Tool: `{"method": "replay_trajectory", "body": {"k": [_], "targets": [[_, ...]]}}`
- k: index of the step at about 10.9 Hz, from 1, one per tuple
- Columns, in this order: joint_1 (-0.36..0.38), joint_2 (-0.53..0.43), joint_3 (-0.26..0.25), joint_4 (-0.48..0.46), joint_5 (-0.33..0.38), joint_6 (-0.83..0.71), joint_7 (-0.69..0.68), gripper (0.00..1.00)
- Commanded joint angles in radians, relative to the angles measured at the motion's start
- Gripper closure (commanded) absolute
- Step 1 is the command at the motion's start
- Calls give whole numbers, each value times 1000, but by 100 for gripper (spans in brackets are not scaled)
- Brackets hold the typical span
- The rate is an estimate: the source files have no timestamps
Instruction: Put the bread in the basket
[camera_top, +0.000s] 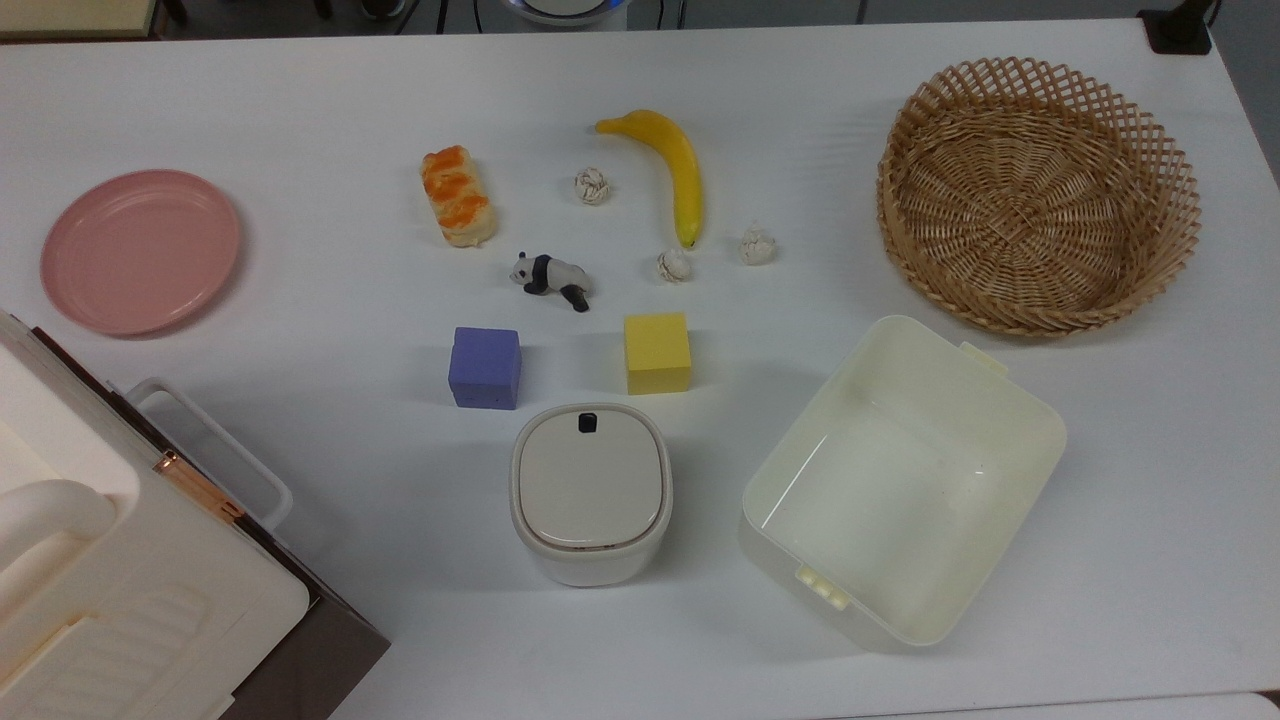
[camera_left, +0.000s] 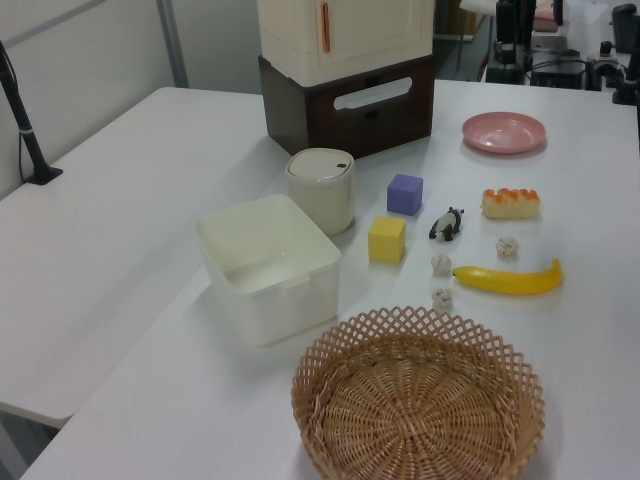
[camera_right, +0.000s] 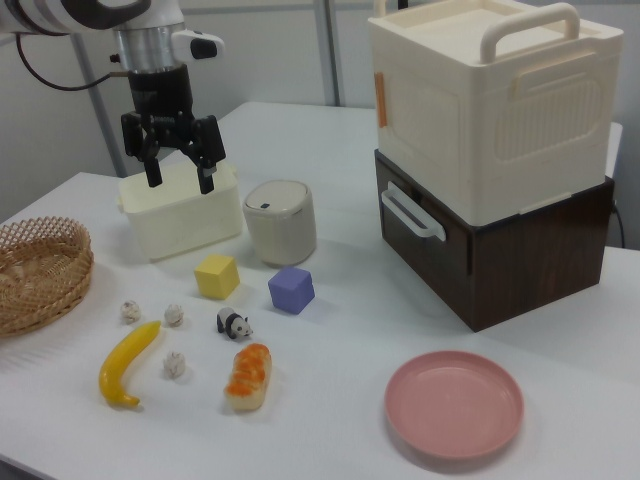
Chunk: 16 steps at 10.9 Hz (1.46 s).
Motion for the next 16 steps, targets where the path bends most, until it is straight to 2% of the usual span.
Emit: {"method": "replay_trajectory", "body": {"k": [1, 16], "targets": [[4, -3, -7, -7, 4, 6, 17, 0], [7, -1, -7, -3, 19, 9, 19, 0]]}}
